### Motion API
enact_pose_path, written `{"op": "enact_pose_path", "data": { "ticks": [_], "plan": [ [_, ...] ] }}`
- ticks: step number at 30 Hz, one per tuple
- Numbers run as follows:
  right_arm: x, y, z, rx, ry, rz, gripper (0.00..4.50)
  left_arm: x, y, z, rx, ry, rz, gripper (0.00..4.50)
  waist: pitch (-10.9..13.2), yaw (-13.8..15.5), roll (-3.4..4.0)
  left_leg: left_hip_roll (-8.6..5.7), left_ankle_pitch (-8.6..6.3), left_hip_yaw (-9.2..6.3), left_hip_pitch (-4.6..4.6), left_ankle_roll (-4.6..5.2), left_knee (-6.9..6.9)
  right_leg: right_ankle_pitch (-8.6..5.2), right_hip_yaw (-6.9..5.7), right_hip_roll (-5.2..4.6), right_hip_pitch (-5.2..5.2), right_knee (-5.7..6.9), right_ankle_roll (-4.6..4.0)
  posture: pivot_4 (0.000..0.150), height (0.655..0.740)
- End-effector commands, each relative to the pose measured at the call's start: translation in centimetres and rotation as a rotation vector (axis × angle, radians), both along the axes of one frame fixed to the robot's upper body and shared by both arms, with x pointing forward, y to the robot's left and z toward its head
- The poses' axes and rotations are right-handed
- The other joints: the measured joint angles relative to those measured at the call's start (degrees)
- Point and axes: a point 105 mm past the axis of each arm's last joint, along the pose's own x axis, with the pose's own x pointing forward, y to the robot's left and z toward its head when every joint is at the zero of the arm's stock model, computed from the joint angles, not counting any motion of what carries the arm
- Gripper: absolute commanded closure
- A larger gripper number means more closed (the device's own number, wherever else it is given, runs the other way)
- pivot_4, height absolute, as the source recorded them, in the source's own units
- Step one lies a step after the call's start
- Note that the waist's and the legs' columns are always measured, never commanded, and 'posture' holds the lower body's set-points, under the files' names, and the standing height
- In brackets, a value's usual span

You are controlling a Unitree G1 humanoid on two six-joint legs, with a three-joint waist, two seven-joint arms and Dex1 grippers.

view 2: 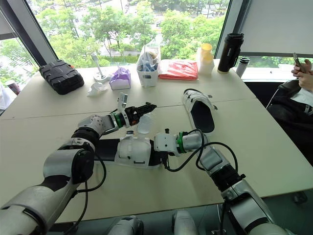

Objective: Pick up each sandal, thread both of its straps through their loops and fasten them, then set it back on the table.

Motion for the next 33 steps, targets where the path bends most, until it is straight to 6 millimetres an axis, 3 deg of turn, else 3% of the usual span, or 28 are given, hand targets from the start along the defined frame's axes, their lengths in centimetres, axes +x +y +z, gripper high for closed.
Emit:
{"op": "enact_pose_path", "data": {
  "ticks": [1, 8, 11, 14, 16, 19, 26, 33],
  "plan": [
    [0.2, -0.4, -0.3, -0.023, 0.0, -0.016, 4.5, 0.8, 0.4, 2.5, -0.038, -0.067, 0.028, 0.88, 0.0, 0.0, 0.0, 0.0, 0.0, 0.0, 0.0, 0.0, 0.0, 0.0, 0.0, 0.0, 0.0, 0.0, 0.0, 0.15, 0.74],
    [0.2, -0.4, -0.3, -0.025, 0.001, -0.014, 4.5, 1.1, 1.1, 3.8, -0.076, -0.097, 0.048, 4.39, 0.0, -0.03, 0.0, 0.0, 0.0, 0.01, 0.0, 0.0, 0.0, 0.0, 0.0, 0.0, 0.0, 0.0, 0.0, 0.15, 0.74],
    [0.2, -0.5, -0.3, -0.025, 0.002, -0.014, 4.5, 1.0, 1.3, 4.5, -0.079, -0.137, 0.035, 4.48, 0.0, -0.02, 0.0, 0.0, 0.0, 0.01, 0.0, 0.0, 0.0, 0.0, 0.0, 0.0, 0.0, 0.0, 0.0, 0.15, 0.74],
    [0.2, -0.5, -0.3, -0.025, 0.003, -0.013, 4.5, 0.2, 1.3, 6.5, -0.066, -0.333, -0.046, 4.48, 0.0, -0.03, 0.0, 0.0, 0.0, 0.01, -0.02, 0.0, 0.0, 0.0, -0.01, 0.0, 0.0, 0.0, 0.0, 0.15, 0.74],
    [0.2, -0.5, -0.3, -0.026, 0.003, -0.014, 4.5, -0.8, 1.1, 6.8, -0.005, -0.433, -0.109, 4.48, 0.0, -0.04, 0.01, 0.0, 0.01, 0.02, -0.02, -0.01, 0.0, 0.0, 0.0, 0.0, 0.0, 0.01, 0.0, 0.15, 0.74],
    [0.2, -0.5, -0.3, -0.027, 0.005, -0.012, 4.5, -4.5, 1.2, 7.4, 0.051, -0.648, -0.268, 4.48, 0.01, -0.24, 0.02, 0.01, 0.02, 0.05, -0.01, -0.04, -0.03, 0.0, 0.06, 0.0, -0.03, 0.06, -0.01, 0.15, 0.74],
    [0.0, -0.5, -0.4, -0.031, 0.011, -0.002, 4.5, -12.4, 1.9, 5.0, 0.314, -0.986, -0.491, 4.48, 0.01, 0.06, 0.03, 0.06, 0.0, -0.02, 0.01, -0.01, -0.06, 0.01, 0.16, -0.02, -0.08, 0.05, -0.02, 0.15, 0.74],
    [-0.1, -0.5, -0.6, -0.042, 0.02, 0.017, 4.5, -16.9, 3.1, 4.1, 0.476, -1.206, -0.656, 4.48, 0.02, 0.21, 0.05, 0.07, -0.01, 0.1, 0.03, 0.0, -0.06, 0.0, 0.14, -0.01, -0.02, -0.01, -0.05, 0.15, 0.74]
  ]
}}
